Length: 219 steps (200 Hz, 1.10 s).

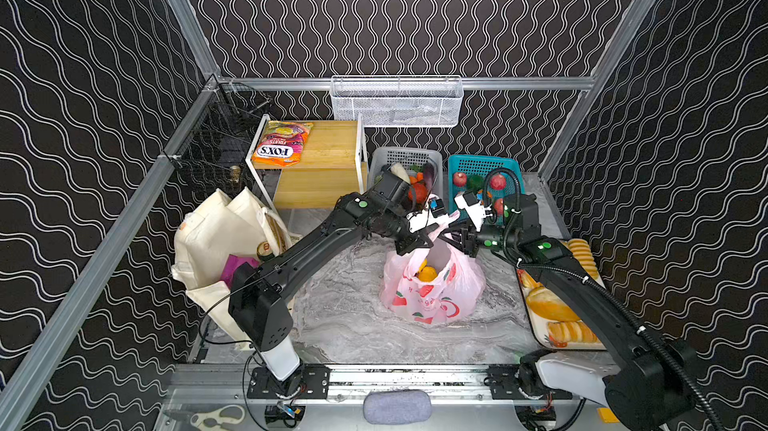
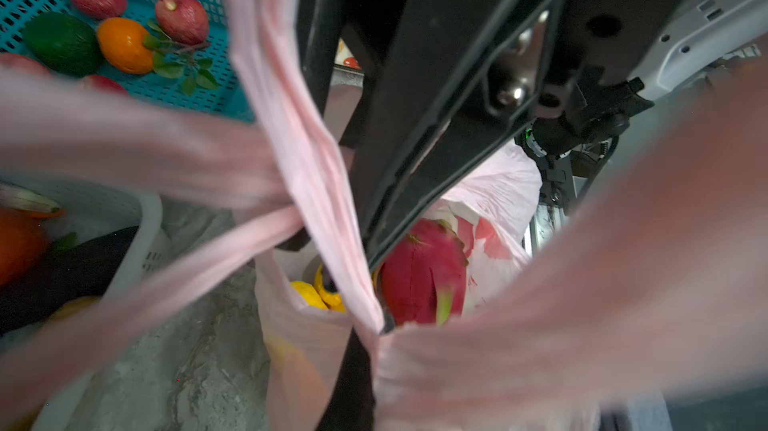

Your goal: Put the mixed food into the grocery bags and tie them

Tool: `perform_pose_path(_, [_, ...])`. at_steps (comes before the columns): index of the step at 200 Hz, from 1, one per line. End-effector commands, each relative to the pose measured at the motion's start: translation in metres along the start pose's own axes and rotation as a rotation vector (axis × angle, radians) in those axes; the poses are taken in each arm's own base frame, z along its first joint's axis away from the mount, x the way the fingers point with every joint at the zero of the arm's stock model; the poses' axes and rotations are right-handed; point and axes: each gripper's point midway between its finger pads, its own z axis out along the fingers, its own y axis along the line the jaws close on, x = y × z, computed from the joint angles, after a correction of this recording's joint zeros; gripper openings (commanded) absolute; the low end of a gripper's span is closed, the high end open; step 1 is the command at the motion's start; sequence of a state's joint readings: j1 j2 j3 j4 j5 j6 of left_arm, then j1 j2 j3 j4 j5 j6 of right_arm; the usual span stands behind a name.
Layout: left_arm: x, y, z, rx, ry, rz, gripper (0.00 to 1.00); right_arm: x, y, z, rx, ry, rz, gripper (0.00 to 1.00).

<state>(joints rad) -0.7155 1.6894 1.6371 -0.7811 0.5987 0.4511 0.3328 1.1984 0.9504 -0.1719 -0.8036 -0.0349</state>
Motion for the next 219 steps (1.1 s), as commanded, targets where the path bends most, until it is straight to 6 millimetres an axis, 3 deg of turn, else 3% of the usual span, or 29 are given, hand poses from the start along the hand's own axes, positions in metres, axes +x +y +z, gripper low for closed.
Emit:
perform_pose_path(1, [-0.005, -0.008, -0.003, 0.034, -0.030, 0.033, 0.00, -0.005, 0.006, -0.003, -0.032, -0.033, -0.024, 0.34])
perform_pose_path(35, [-0.009, -0.003, 0.000, 0.032, -0.034, 0.040, 0.00, -0.002, 0.013, -0.007, -0.062, -0.051, -0.018, 0.52])
perform_pose_path(95, [-0.015, -0.001, 0.008, 0.056, -0.055, 0.037, 0.00, -0.003, 0.017, -0.008, -0.083, -0.105, -0.005, 0.69])
perform_pose_path(219, [-0.013, -0.008, 0.012, 0.104, -0.082, 0.070, 0.00, -0.015, 0.013, -0.008, -0.094, -0.233, 0.058, 0.64])
